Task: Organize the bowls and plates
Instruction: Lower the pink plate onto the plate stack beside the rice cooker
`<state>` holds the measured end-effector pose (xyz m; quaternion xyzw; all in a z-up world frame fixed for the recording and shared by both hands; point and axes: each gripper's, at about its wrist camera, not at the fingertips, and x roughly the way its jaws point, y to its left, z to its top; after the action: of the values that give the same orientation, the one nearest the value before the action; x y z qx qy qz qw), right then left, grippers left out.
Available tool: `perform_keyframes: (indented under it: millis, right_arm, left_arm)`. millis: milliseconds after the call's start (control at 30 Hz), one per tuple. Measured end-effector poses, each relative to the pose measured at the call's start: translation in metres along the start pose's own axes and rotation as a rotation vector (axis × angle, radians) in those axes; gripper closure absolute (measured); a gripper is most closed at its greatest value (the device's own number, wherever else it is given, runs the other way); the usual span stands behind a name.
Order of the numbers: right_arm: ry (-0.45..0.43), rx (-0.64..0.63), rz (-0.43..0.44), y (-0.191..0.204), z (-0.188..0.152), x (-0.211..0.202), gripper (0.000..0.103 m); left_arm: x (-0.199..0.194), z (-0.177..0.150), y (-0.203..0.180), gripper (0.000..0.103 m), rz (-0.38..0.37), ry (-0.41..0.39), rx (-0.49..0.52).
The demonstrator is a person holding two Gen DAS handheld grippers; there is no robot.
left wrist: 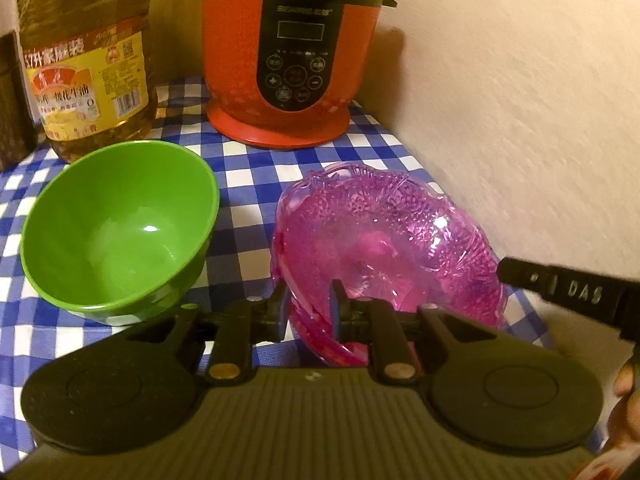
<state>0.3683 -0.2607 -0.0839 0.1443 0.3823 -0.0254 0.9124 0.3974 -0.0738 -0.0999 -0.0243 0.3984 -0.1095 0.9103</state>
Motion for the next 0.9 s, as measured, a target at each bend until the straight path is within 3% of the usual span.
perform_keyframes:
  millis: [100, 400, 500, 900]
  right_arm:
    - [-0.010, 0.003, -0.003, -0.001, 0.000, -0.002, 0.089]
    - [0.013, 0.054, -0.006, -0.013, 0.001, -0.003, 0.089]
    - [0.029, 0.061, -0.007, -0.014, 0.000, -0.002, 0.089]
    - [0.064, 0.083, 0.018, -0.016, -0.002, 0.001, 0.089]
  left_arm:
    - [-0.003, -0.001, 0.000, 0.073, 0.025, -0.012, 0.019]
    - [-0.019, -0.001, 0.012, 0.074, -0.005, -0.060, -0.039]
    - [-0.019, -0.001, 0.012, 0.079, -0.016, -0.058, -0.046]
    - [-0.015, -0.005, 0.013, 0.079, -0.032, -0.040, -0.067]
